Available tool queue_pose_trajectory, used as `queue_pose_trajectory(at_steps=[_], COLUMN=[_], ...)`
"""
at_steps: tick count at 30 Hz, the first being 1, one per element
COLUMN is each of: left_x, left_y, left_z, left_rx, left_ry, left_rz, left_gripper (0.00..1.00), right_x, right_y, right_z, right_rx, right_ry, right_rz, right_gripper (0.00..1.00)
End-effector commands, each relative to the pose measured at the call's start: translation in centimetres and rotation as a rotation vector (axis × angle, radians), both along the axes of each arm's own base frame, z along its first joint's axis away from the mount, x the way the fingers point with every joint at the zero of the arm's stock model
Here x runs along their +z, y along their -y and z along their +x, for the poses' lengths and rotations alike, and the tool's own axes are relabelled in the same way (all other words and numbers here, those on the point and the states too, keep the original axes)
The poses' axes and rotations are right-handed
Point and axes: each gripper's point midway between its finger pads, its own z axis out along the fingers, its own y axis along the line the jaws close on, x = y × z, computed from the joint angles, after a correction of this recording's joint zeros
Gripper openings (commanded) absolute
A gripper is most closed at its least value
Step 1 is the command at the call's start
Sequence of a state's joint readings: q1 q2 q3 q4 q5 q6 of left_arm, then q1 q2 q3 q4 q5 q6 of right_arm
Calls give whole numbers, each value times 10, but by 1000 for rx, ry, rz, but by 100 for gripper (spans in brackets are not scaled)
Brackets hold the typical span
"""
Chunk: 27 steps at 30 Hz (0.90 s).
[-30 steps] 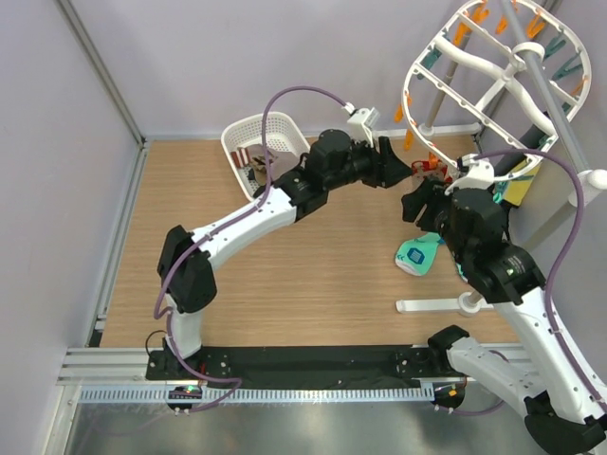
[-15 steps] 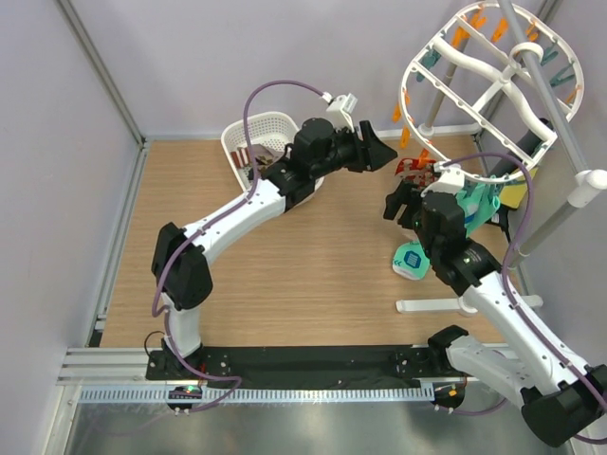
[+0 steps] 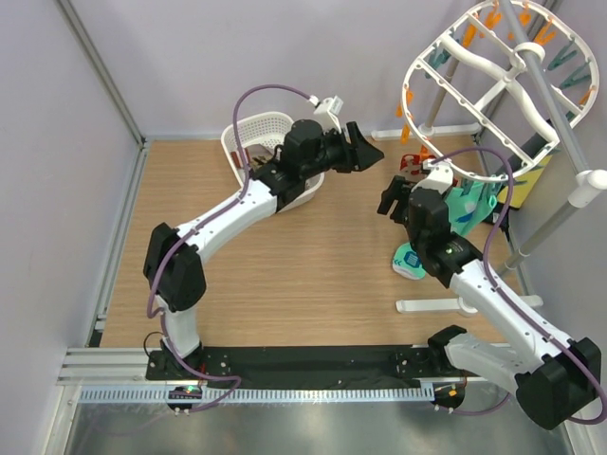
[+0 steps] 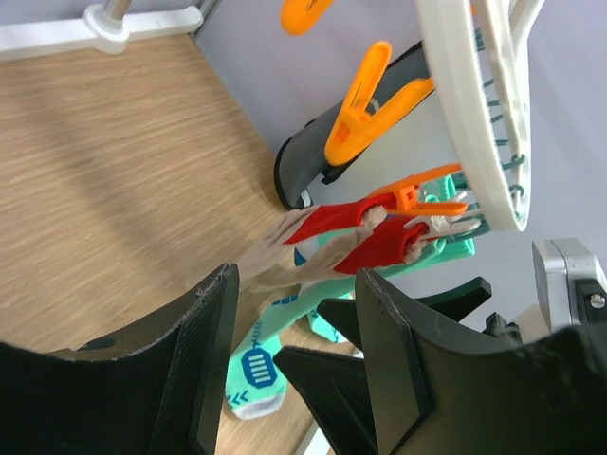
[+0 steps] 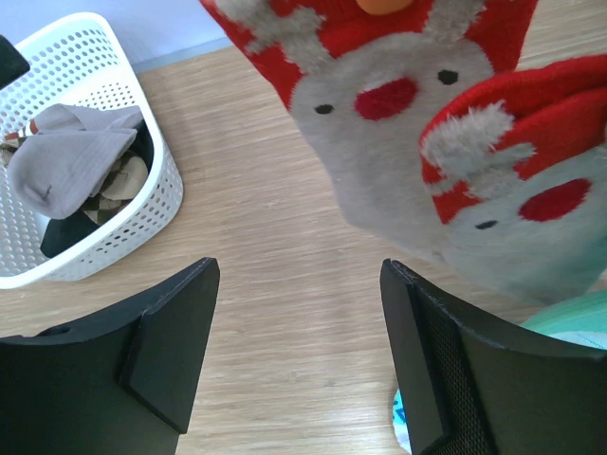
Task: Remove the socks clipped to the hanger
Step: Adjust the hanger on the clothesline, then remove the sock from the hanger.
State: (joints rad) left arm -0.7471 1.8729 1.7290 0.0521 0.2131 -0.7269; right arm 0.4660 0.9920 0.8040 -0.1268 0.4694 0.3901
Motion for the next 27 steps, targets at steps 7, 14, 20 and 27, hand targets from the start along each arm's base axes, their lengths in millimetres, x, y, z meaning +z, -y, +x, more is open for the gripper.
queue_pose_trajectory(at_steps=[7,14,20,27], left_x=[23,16,18,26], left_y=[-30,-49,-51,-57], left_z=[-8,-8,-10,-12], left_rx=[30,59,41,46], left_ry=[22,3,-1,15], left_rz=[-38,-37,-42,-45], left_gripper=[56,57,57,57], right_x=[0,-21,-34,-51], right_y=[11,12,16,22], right_z=[16,34,45,56], right_rx=[-138,-240,-320,-386], right_ry=[57,79,106,70], right_rz=[3,-27,-76,-162], right_gripper=[78,85,91,92])
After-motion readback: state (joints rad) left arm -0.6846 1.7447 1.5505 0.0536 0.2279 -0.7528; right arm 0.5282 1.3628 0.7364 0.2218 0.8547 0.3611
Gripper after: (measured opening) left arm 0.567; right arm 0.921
